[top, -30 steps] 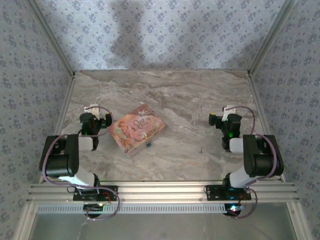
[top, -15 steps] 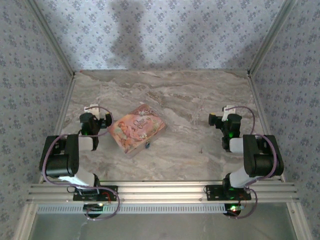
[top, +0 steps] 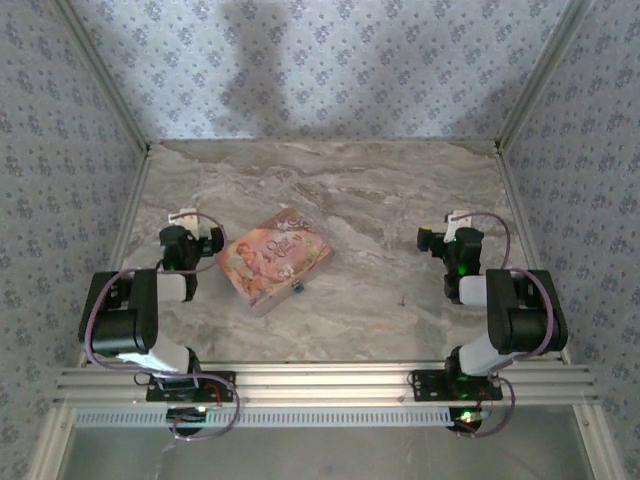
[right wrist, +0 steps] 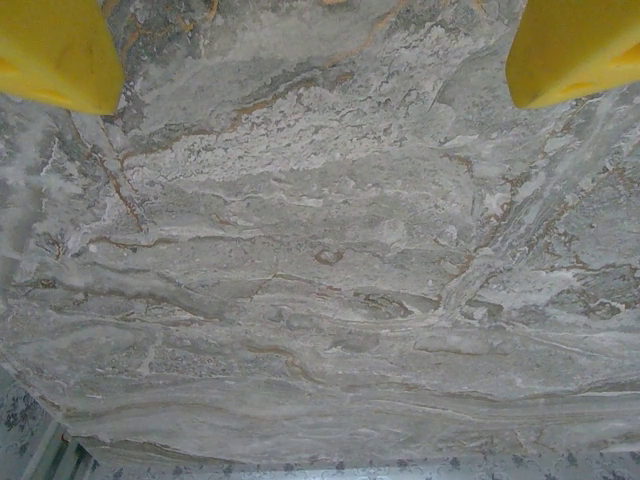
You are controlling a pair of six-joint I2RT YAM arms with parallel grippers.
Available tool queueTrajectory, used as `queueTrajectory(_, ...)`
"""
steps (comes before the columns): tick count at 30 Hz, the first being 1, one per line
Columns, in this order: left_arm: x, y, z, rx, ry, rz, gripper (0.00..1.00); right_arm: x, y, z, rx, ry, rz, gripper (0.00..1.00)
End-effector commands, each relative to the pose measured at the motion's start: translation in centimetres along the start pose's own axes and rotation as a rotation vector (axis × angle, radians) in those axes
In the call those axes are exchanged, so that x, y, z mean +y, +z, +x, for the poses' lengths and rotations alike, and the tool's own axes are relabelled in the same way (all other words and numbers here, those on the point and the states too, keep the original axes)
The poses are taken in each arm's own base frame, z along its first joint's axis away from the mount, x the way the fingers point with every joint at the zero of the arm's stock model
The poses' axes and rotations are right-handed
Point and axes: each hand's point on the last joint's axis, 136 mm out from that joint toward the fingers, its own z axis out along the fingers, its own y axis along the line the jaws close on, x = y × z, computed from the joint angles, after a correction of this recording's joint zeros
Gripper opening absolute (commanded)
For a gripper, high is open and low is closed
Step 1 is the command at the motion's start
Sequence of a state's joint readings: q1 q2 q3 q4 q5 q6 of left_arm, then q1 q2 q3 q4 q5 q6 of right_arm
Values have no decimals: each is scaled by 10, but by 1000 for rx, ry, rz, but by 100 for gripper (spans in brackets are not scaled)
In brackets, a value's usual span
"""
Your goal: Unlock the padlock with the key
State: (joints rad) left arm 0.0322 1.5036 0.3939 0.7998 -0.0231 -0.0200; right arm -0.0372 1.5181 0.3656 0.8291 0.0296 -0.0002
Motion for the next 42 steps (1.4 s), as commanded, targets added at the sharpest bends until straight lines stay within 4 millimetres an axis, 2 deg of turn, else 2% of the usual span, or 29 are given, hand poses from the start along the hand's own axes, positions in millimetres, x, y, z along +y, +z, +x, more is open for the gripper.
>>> queueTrajectory(1, 2, -17, -21, -62, -6, -34, 98, -13, -2, -17, -11, 27, 50, 100)
queueTrajectory(6, 3, -34, -45, -72, -25, -50, 98, -18, -14, -38, -8, 29, 86, 100)
queueTrajectory(10, 2, -48, -71, -40, -162, -48, 98, -16, -34, -69, -15, 101, 86, 100)
queueTrajectory(12, -2, -55, -83, -9, -240, -30, 98, -13, -43, -76, 23, 159, 83, 100)
queueTrajectory(15, -21, -65, -95, 31, -302, 33, 98, -3, -58, -83, 90, 248, 56, 100)
queueTrajectory(19, -55, -82, -104, 74, -338, 131, 98, 14, -80, -78, 204, 341, 11, 100)
queueTrajectory(21, -73, -91, -102, 98, -346, 175, 98, 25, -92, -73, 254, 361, -19, 98)
queueTrajectory(27, -135, -115, -86, 140, -400, 337, 98, 67, -127, -35, 442, 264, -106, 85)
queueTrajectory(29, -156, -120, -77, 157, -425, 390, 98, 83, -139, -15, 517, 215, -138, 83)
queueTrajectory(32, -180, -126, -69, 171, -432, 431, 98, 95, -153, 19, 617, 150, -139, 76)
queueTrajectory(37, -209, -130, -61, 183, -391, 471, 98, 106, -158, 66, 705, 119, -114, 69)
queueTrajectory(41, -224, -129, -56, 206, -368, 489, 98, 111, -158, 91, 770, 120, -72, 63)
queueTrajectory(42, -226, -128, -56, 207, -369, 492, 98, 114, -154, 92, 763, 128, -73, 62)
